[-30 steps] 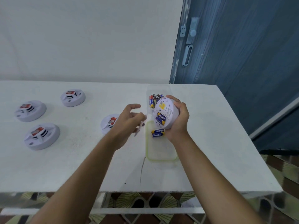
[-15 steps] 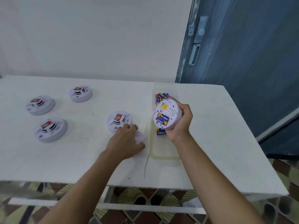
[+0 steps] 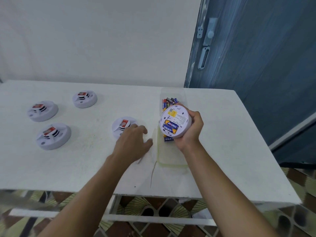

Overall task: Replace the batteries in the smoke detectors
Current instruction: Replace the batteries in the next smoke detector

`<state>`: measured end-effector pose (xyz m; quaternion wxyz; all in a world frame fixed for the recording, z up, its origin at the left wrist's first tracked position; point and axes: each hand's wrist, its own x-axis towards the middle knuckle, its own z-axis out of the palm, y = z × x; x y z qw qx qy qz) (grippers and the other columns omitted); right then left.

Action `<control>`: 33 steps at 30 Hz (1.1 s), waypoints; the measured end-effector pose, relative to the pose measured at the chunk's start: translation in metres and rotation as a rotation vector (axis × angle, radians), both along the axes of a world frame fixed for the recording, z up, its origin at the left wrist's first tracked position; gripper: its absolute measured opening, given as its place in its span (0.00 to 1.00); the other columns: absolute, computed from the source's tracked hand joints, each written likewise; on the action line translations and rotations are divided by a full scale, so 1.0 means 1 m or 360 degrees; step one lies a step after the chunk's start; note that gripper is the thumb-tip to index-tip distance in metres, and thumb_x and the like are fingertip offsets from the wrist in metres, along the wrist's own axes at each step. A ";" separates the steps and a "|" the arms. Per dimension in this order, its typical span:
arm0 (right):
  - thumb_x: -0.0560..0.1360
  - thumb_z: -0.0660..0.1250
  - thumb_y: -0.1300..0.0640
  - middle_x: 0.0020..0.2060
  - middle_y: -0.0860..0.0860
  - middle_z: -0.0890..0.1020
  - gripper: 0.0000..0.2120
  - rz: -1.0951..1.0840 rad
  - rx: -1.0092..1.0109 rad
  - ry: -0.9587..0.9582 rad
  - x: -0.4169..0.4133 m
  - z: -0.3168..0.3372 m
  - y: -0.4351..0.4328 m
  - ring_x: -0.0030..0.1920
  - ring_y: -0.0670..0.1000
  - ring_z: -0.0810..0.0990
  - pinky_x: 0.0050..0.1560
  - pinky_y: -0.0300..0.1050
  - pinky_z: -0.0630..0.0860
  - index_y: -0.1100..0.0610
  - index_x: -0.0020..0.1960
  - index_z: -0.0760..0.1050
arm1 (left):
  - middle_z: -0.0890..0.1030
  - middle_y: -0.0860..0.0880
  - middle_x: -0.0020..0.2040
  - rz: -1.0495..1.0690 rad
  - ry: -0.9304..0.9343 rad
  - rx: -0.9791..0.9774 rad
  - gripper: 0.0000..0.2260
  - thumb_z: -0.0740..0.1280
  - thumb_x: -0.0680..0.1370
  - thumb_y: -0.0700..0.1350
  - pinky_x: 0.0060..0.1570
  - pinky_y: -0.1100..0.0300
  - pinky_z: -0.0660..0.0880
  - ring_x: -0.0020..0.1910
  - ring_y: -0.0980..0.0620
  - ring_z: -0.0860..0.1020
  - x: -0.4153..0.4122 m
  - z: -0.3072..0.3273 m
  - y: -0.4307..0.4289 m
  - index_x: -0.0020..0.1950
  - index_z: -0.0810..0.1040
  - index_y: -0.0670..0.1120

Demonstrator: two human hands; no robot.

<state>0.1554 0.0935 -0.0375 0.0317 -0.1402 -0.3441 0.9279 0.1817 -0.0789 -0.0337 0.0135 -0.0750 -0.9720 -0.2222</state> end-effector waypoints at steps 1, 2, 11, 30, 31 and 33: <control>0.75 0.56 0.49 0.51 0.57 0.82 0.19 -0.0001 0.0000 0.0003 0.001 0.001 0.000 0.53 0.60 0.79 0.61 0.59 0.73 0.56 0.54 0.81 | 0.78 0.49 0.52 -0.0018 0.0100 0.0146 0.14 0.69 0.75 0.52 0.50 0.56 0.74 0.53 0.50 0.76 -0.001 0.004 0.005 0.57 0.79 0.47; 0.76 0.55 0.49 0.52 0.58 0.81 0.19 -0.0007 0.0006 0.0015 0.002 0.001 0.001 0.54 0.60 0.79 0.61 0.58 0.73 0.56 0.55 0.81 | 0.78 0.51 0.48 -0.0038 0.0175 0.0285 0.11 0.70 0.75 0.51 0.47 0.61 0.73 0.48 0.53 0.77 -0.001 0.009 0.011 0.54 0.79 0.48; 0.78 0.53 0.53 0.48 0.57 0.83 0.18 -0.0077 0.0232 0.0183 0.009 0.012 0.008 0.47 0.56 0.83 0.43 0.45 0.80 0.59 0.57 0.78 | 0.80 0.55 0.48 -0.0063 0.0233 0.0721 0.15 0.75 0.71 0.53 0.43 0.66 0.73 0.45 0.58 0.77 -0.004 0.016 0.051 0.53 0.80 0.50; 0.69 0.58 0.50 0.48 0.58 0.82 0.19 -0.0139 0.0164 0.0302 0.009 0.012 0.017 0.49 0.59 0.81 0.44 0.46 0.80 0.57 0.53 0.77 | 0.79 0.53 0.44 -0.0055 -0.0070 0.0995 0.18 0.73 0.60 0.56 0.39 0.69 0.73 0.44 0.55 0.77 -0.013 0.025 0.071 0.45 0.76 0.51; 0.69 0.57 0.50 0.48 0.58 0.82 0.19 -0.0141 0.0165 0.0298 0.009 0.012 0.017 0.49 0.60 0.81 0.44 0.47 0.80 0.57 0.53 0.77 | 0.78 0.53 0.44 -0.0058 -0.0069 0.0988 0.19 0.72 0.60 0.57 0.38 0.70 0.72 0.44 0.55 0.76 -0.013 0.025 0.071 0.46 0.76 0.50; 0.69 0.57 0.49 0.48 0.58 0.82 0.18 -0.0139 0.0167 0.0299 0.009 0.012 0.018 0.48 0.59 0.81 0.44 0.47 0.79 0.56 0.52 0.78 | 0.78 0.53 0.44 -0.0069 -0.0054 0.0986 0.19 0.72 0.60 0.57 0.39 0.69 0.72 0.44 0.54 0.76 -0.014 0.025 0.072 0.46 0.76 0.50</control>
